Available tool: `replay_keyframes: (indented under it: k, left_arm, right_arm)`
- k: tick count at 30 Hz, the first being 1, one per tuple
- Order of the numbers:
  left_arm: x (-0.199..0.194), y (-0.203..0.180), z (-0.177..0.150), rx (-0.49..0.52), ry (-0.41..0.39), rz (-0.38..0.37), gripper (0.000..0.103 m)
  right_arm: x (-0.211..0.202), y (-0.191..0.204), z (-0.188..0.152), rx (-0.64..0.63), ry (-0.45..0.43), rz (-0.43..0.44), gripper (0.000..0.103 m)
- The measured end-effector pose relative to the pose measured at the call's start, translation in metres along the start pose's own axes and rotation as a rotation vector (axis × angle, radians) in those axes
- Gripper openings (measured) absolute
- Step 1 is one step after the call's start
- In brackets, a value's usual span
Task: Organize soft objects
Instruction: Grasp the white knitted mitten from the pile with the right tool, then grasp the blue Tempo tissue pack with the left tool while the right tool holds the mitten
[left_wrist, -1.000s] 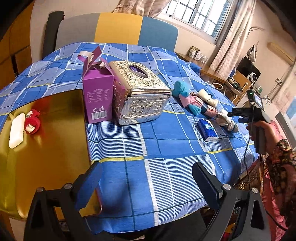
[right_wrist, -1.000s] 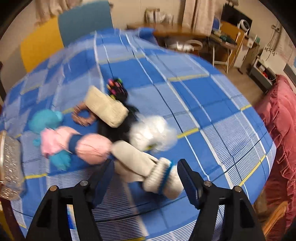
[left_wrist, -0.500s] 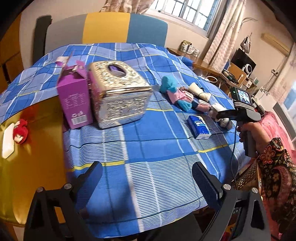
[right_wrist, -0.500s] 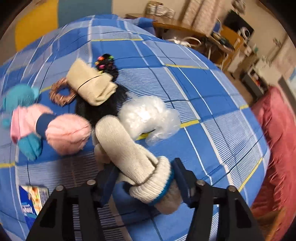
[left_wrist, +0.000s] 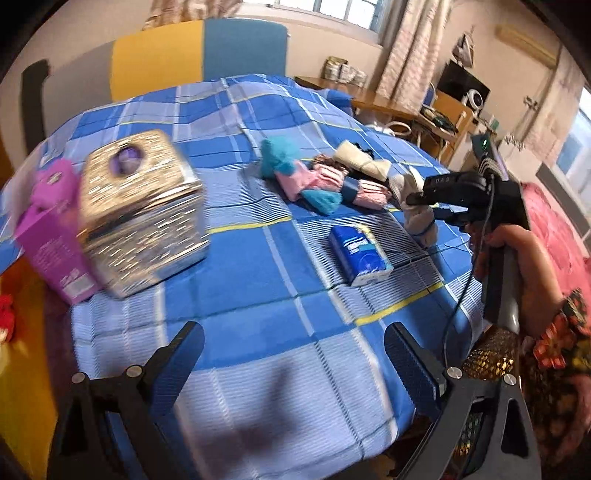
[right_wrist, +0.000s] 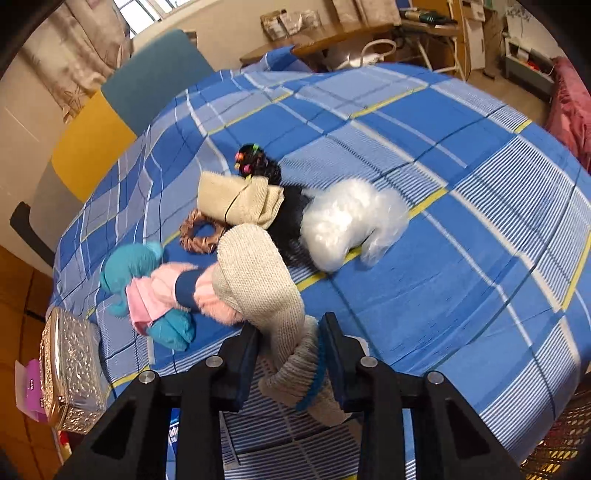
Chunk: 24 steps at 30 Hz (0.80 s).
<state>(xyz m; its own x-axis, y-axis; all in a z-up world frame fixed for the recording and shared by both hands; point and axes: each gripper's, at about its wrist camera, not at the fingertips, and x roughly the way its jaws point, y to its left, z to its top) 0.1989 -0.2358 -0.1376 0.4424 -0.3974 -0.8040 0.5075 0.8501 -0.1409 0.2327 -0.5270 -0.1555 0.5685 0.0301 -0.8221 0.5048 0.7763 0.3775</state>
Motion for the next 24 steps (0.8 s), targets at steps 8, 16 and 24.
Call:
replay_keyframes:
  k: [8, 16, 24]
  left_arm:
    - [0.078, -0.050, 0.056, 0.032, 0.092, 0.008, 0.101]
    - [0.139, -0.074, 0.069, 0.036, 0.183, 0.043, 0.100]
    - [0.149, -0.069, 0.059, 0.081, 0.165, 0.022, 0.069]
  right_arm:
    - [0.002, -0.007, 0.011, 0.014, -0.045, 0.039, 0.033]
    - [0.000, -0.019, 0.016, 0.076, -0.065, 0.085, 0.033]
    - [0.002, -0.015, 0.016, 0.056, -0.057, 0.101, 0.033]
